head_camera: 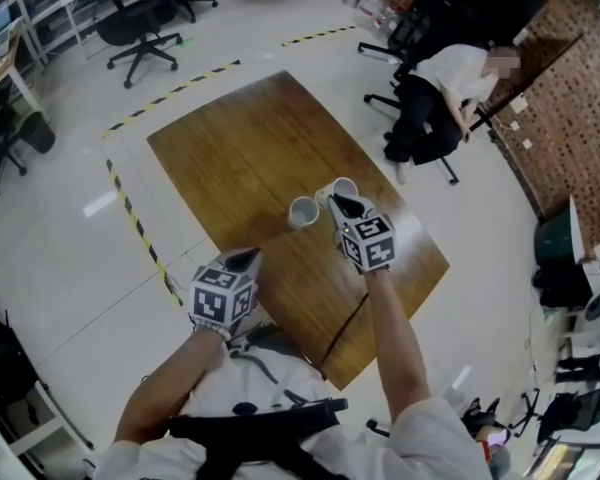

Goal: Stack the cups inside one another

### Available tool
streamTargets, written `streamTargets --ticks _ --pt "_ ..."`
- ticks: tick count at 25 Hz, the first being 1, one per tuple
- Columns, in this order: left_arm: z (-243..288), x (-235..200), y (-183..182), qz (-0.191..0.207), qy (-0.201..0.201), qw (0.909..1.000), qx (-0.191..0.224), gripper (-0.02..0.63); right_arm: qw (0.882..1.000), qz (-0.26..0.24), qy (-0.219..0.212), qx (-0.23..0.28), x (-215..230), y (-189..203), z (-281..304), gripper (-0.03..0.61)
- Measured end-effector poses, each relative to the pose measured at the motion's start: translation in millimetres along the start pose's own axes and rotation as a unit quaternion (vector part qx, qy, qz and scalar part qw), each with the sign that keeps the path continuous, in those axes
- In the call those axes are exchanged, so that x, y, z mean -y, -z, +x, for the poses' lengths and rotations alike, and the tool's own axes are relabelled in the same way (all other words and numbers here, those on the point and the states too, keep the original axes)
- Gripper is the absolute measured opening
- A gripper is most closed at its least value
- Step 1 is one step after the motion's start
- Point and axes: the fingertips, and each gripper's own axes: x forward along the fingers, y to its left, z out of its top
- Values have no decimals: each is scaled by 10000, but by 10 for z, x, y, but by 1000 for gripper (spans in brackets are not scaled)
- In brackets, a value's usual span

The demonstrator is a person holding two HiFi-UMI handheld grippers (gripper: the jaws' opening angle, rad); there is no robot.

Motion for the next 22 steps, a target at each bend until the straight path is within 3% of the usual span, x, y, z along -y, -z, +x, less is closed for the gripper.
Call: streamTargets --ticks 9,22 --pt "-78 -141 -20 -117 -219 9997 3 -3 9985 -229 -402 -280 -334 37 259 31" --pt "-177 -274 8 -248 -380 9990 42 -3 9925 -679 -574 -845 -550 405 559 31"
